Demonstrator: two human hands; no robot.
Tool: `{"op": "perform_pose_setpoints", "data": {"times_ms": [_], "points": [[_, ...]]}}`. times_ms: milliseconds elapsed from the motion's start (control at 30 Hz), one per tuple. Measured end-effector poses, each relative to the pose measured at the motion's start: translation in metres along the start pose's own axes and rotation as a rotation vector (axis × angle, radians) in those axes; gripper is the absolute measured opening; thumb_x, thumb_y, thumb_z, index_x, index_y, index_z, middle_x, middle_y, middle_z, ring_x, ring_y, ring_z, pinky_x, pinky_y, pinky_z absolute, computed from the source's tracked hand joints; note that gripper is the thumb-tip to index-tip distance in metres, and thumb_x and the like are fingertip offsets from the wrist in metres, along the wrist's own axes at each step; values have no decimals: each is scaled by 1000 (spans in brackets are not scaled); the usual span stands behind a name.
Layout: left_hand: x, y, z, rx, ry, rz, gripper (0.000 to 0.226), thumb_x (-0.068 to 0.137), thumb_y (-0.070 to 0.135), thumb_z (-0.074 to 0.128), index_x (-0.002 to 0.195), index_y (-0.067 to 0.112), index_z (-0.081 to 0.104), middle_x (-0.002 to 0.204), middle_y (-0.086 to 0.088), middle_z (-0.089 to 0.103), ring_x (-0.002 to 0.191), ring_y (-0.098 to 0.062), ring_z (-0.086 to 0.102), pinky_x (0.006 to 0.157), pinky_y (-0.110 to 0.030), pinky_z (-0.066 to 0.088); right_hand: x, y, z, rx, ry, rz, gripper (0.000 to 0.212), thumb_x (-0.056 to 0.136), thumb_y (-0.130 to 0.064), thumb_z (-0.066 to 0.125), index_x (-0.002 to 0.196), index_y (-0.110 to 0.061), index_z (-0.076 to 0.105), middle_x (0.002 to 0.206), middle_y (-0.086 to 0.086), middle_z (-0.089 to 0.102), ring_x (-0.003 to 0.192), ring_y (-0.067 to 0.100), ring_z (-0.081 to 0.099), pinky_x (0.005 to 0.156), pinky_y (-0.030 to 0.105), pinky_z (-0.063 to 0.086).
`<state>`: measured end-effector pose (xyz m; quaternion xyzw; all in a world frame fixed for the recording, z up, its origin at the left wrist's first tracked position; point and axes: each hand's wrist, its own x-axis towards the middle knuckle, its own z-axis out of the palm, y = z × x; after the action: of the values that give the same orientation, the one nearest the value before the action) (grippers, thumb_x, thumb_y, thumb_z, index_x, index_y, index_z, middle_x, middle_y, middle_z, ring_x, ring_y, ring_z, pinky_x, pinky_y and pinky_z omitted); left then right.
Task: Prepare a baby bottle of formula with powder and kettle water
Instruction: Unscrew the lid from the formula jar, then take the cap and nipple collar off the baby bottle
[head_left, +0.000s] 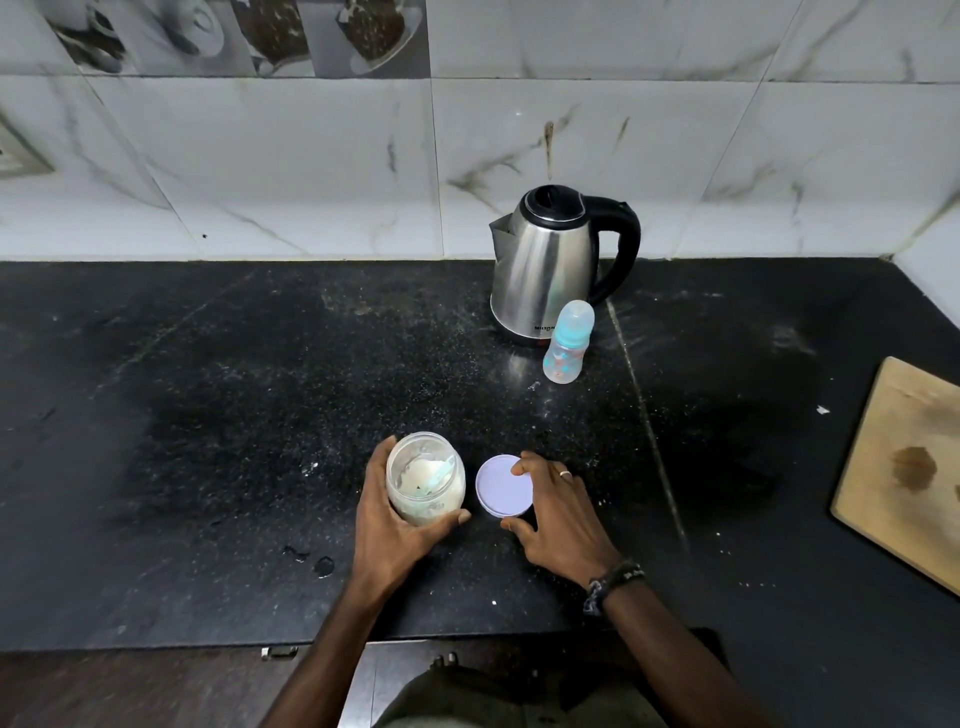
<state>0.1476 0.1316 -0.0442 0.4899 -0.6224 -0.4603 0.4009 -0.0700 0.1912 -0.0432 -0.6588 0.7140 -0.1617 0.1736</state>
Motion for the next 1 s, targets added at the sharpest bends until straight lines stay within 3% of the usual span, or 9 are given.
{"op": "perform_pose_setpoints", "data": {"times_ms": [133, 267, 467, 633, 767, 900, 1000], "points": [[-3, -1, -3, 29, 9, -3, 138, 44, 58, 99, 158, 23, 28, 155, 1, 47, 143, -13, 47, 120, -44, 40, -3, 1, -5, 24, 7, 2, 88, 76, -54, 77, 146, -21, 34, 157, 3, 36, 141, 24, 36, 111, 40, 30], [-2, 16, -4, 22, 58, 75, 139, 47, 60, 96, 160, 20, 24, 165, 3, 33, 152, -10, 34, 125, -44, 33, -6, 2, -13, 109, 153, -5, 69, 86, -63, 55, 140, -22, 44, 149, 0, 47, 135, 20, 43, 107, 36, 33], [12, 69, 12, 60, 103, 272, 133, 57, 68, 88, 159, 10, 26, 166, -2, 31, 155, -12, 28, 125, -27, 25, -1, 3, -31, 167, 393, -32, 40, 101, -40, 35, 121, -17, 60, 130, -2, 63, 117, 19, 57, 98, 36, 41], [30, 92, 49, 8, 51, 316, 115, 71, 46, 88, 159, 6, 25, 162, -8, 40, 152, -18, 36, 125, -37, 29, 23, 15, -56, 187, 585, 38, 29, 99, -30, 42, 106, -12, 63, 103, 3, 69, 93, 27, 62, 80, 42, 49], [51, 96, 89, 14, 33, 289, 101, 81, 41, 81, 159, 5, 27, 157, -8, 48, 148, -15, 43, 121, -37, 36, 66, 27, -86, 223, 696, 222, 18, 92, -19, 60, 106, -9, 62, 101, 10, 68, 93, 32, 64, 83, 41, 49], [73, 86, 125, 68, -16, 235, 95, 81, 24, 83, 157, 2, 30, 153, -12, 50, 143, -16, 45, 119, -26, 36, 112, 37, -112, 190, 567, 293, 45, 86, -26, 69, 125, -8, 55, 125, 16, 59, 116, 37, 57, 97, 43, 45], [87, 81, 145, 105, -51, 223, 89, 80, 3, 84, 153, -4, 34, 142, -2, 49, 132, -3, 42, 107, -1, 29, 138, 42, -120, 155, 407, 301, 68, 84, -39, 73, 138, -7, 45, 138, 18, 52, 126, 38, 52, 101, 45, 46]]}}
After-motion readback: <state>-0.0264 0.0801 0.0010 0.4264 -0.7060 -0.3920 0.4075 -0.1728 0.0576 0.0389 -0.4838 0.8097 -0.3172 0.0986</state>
